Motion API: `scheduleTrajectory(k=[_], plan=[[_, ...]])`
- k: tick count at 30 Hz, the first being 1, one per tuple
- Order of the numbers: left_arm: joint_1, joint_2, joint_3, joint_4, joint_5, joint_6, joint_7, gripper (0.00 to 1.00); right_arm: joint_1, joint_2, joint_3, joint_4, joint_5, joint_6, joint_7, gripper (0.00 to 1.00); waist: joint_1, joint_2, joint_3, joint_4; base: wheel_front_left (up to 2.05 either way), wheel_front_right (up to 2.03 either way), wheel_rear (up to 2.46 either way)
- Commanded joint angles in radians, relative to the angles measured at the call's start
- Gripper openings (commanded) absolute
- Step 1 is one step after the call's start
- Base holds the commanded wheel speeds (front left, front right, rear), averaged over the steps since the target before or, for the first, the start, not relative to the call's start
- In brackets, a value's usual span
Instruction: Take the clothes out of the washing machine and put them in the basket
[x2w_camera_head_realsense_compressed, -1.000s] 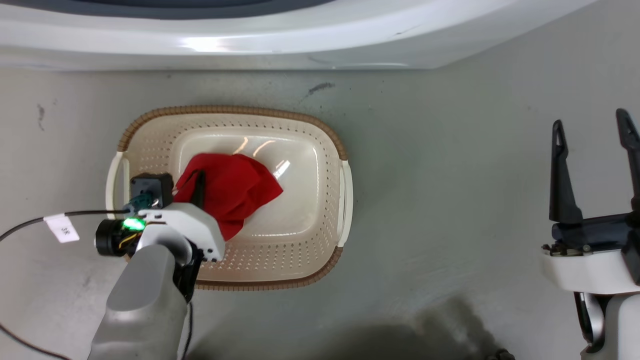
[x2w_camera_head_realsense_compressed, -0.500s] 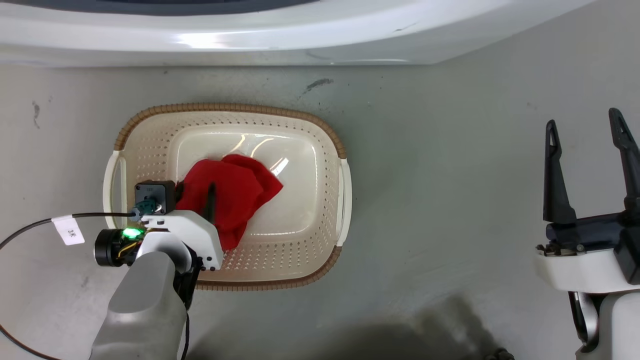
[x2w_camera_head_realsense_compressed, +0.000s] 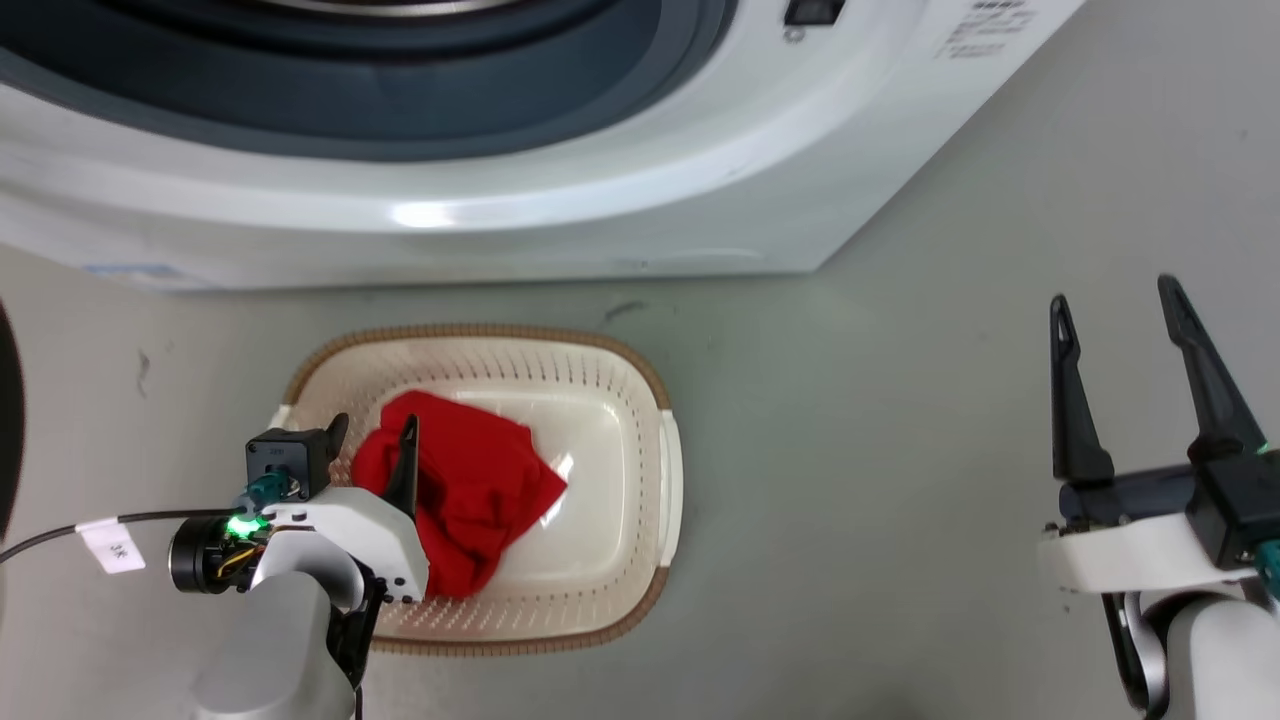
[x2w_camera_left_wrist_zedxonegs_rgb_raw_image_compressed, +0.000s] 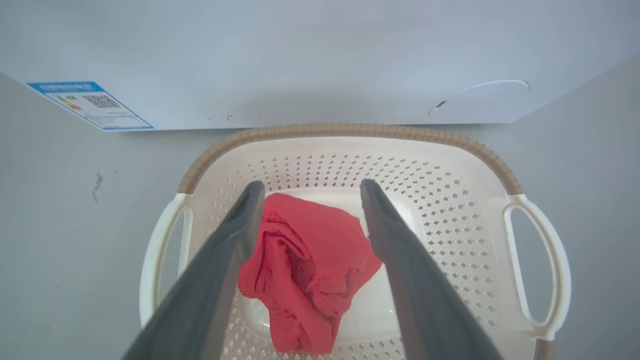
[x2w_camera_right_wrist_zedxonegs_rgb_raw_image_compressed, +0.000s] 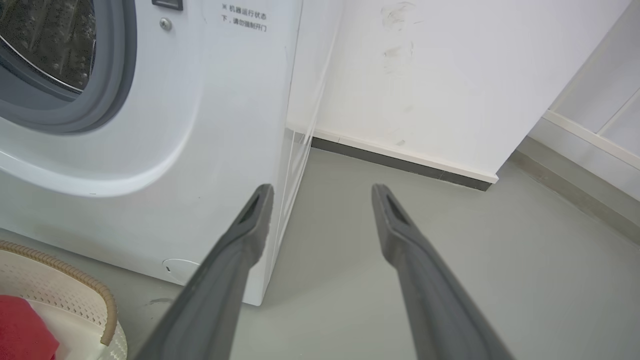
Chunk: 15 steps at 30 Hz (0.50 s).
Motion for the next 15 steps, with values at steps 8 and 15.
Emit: scheduleTrajectory(k=[8, 15], plan=[[0.132, 0.01, 0.015, -0.227, -0.005, -0.005, -0.003, 1.0, 0.058, 0.0, -0.015, 0.043, 0.035, -0.001, -0.002, 1.0, 0.0001, 0.0, -0.206, 0.001, 0.0, 0.0, 0.0], [0.237, 0.009, 0.021, -0.41, -0.008, -0.005, -0.003, 1.0, 0.085, 0.0, -0.005, 0.067, 0.062, -0.001, -0.002, 1.0, 0.0001, 0.0, -0.282, -0.009, 0.0, 0.0, 0.0]])
